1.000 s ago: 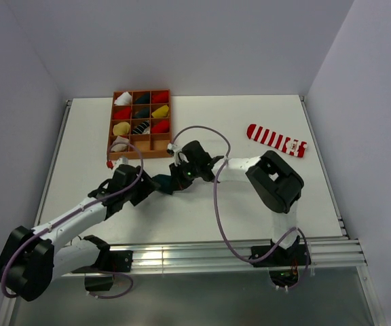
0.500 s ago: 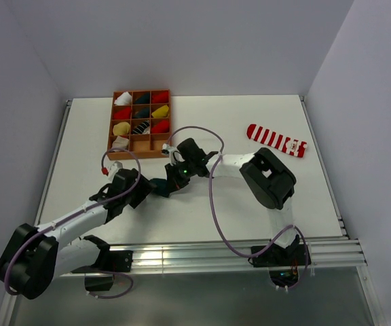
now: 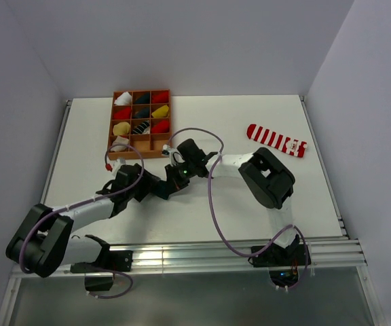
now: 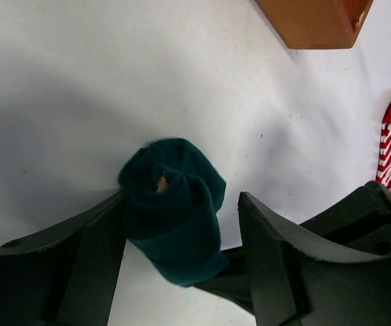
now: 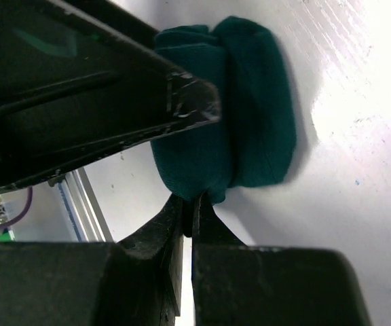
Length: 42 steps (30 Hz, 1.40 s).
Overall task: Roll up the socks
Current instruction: Roll the sock at the center of the board.
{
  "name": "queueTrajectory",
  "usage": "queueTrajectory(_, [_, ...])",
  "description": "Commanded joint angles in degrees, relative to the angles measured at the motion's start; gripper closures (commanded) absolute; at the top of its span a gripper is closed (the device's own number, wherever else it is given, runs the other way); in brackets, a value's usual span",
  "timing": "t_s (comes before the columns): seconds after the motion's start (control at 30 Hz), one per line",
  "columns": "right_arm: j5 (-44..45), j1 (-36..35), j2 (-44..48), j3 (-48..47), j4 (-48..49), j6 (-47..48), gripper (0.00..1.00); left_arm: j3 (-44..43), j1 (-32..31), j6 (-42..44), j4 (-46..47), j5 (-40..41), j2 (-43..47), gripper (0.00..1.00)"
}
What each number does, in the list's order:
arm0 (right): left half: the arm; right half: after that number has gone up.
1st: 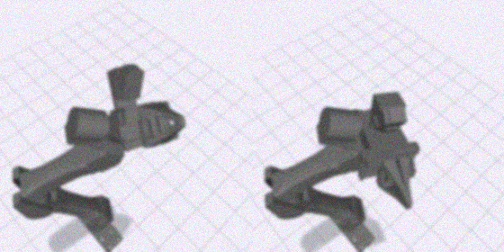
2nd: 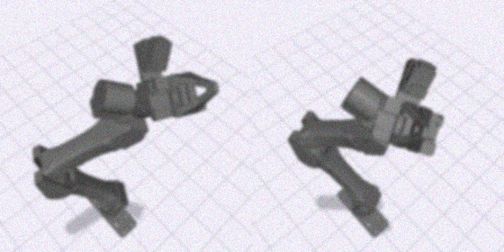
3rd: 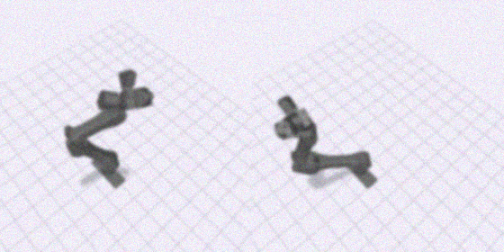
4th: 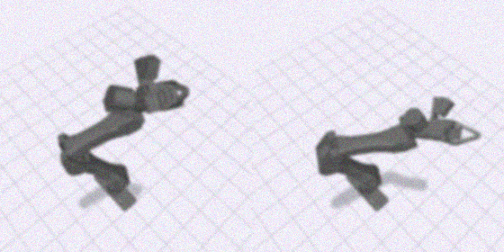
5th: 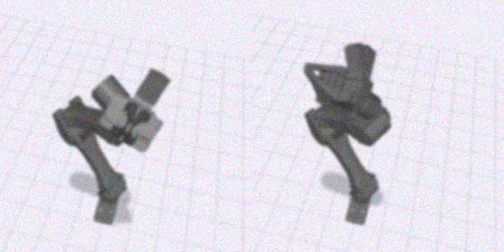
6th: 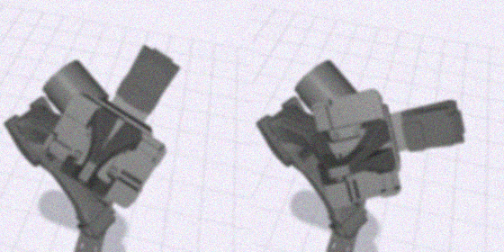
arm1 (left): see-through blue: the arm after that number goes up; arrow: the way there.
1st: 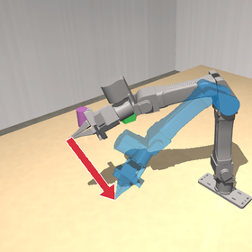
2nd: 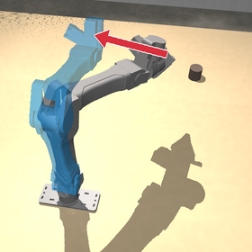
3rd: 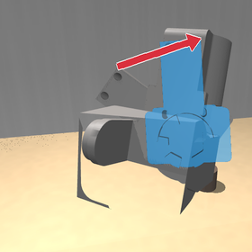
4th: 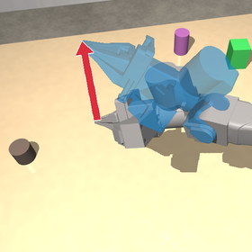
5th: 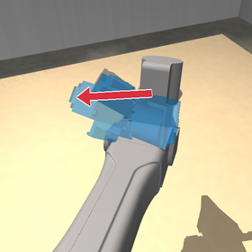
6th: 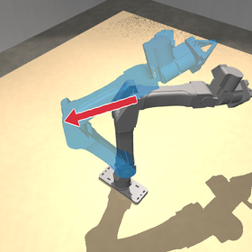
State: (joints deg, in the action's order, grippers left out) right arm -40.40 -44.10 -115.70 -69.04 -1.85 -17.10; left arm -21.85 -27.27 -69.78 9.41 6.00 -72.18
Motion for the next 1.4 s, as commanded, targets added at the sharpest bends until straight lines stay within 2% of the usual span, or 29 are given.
queueTrajectory(0.0, [-0.9,-0.4,-1.5,0.9,-0.2,-2.1,1.0,-1.0,0.1,1.6,1.8,-4.2,-3.9,0.31])
queueTrajectory(0.1, [-0.6,-0.1,-2.1,1.4,0.9,-4.6,1.0,-1.0,0.1,2.2,3.0,-5.5,-6.1,0.38])
queueTrajectory(0.37, [1.0,1.8,-1.4,5.6,5.9,-9.4,1.0,-1.3,0.1,5.0,0.3,-6.3,-7.4,0.69])
queueTrajectory(0.43, [3.2,1.8,0.3,6.4,6.6,-9.4,1.0,-1.3,0.0,5.3,-0.4,-6.4,-7.8,0.87])
queueTrajectory(0.5, [5.5,1.7,3.3,7.9,7.2,-9.0,0.96,-1.8,0.1,5.8,-1.8,-6.4,-8.2,0.94])
queueTrajectory(0.53, [6.9,1.6,4.6,8.8,8.0,-8.9,0.88,-2.1,0.1,6.1,-2.2,-6.5,-8.9,0.95])
queueTrajectory(0.6, [11.7,1.2,7.7,11.9,10.5,-8.0,0.77,-2.9,0.0,6.8,-3.2,-6.9,-9.5,0.95])
queueTrajectory(0.63, [14.2,0.4,11.0,13.0,11.1,-7.5,0.68,-3.2,0.0,7.1,-3.9,-7.0,-10.0,0.96])
queueTrajectory(0.67, [20.6,-0.1,12.7,14.8,11.6,-6.9,0.65,-3.6,0.0,7.6,-4.3,-7.6,-10.3,0.98])
queueTrajectory(0.77, [32.4,-4.5,19.4,18.9,13.8,-2.9,0.57,-5.3,0.0,8.2,-5.9,-8.1,-11.7,0.98])
queueTrajectory(0.8, [39.5,-5.9,21.9,19.7,14.1,-0.6,0.53,-6.1,-0.1,8.3,-6.2,-9.1,-12.4,0.98])
queueTrajectory(0.9, [54.4,-12.4,23.7,20.7,14.8,4.8,0.49,-7.7,-0.1,8.3,-7.4,-10.2,-13.2,0.98])
queueTrajectory(1.03, [65.8,-19.5,22.4,20.3,16.3,10.9,0.45,-10.0,-0.7,9.5,-9.2,-10.8,-14.6,0.99])
queueTrajectory(1.1, [68.6,-22.6,20.3,18.9,16.5,13.7,0.44,-11.2,-0.8,10.2,-12.5,-10.9,-15.1,0.99])
queueTrajectory(1.37, [77.5,-29.1,13.3,14.9,18.9,21.6,0.44,-13.1,-0.9,11.2,-14.2,-11.9,-17.0,0.99])
